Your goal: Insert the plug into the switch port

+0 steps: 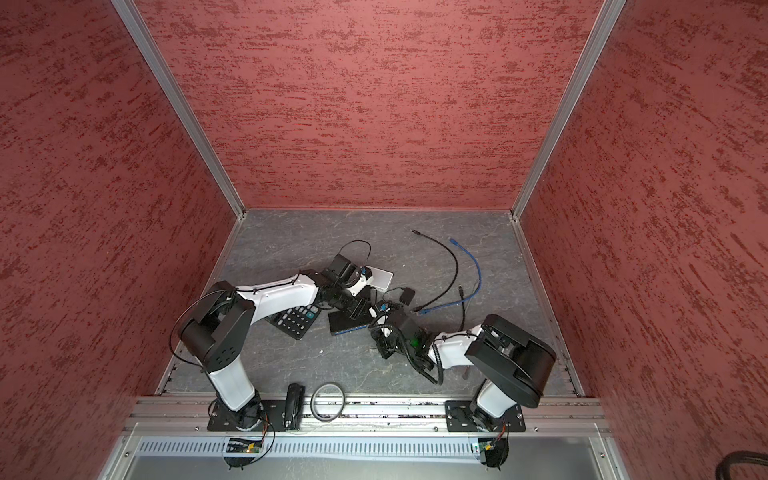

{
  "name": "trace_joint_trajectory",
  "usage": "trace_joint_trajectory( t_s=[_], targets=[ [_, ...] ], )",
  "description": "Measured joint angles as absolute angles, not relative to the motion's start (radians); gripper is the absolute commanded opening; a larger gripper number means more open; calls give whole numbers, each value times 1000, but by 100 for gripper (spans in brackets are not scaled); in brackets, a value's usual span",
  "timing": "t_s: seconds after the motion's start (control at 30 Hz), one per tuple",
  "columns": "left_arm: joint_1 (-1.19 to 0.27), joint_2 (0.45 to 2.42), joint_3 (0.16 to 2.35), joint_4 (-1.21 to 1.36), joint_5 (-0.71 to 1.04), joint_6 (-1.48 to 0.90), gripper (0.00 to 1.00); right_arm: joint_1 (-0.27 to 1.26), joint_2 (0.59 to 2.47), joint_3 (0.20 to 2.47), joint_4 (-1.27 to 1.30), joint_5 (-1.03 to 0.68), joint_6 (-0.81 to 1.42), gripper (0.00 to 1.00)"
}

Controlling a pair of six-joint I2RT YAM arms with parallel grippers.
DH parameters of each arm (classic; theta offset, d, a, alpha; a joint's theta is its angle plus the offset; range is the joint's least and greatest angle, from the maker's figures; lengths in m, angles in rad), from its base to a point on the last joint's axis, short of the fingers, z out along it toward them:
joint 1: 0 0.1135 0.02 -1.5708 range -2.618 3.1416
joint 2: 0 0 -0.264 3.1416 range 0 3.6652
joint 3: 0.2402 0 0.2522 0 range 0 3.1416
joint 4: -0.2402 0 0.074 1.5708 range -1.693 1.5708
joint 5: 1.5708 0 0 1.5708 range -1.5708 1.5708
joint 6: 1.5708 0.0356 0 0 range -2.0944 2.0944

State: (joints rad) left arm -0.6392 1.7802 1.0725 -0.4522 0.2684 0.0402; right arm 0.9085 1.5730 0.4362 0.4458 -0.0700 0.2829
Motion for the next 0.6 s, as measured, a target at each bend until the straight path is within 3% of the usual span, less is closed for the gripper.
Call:
trace_joint_trajectory(
  t_s=[0.6],
  targets=[
    [-656,1753,1010,-343,243,-57,50,916,1568,437,443,-48,304,10]
  ],
)
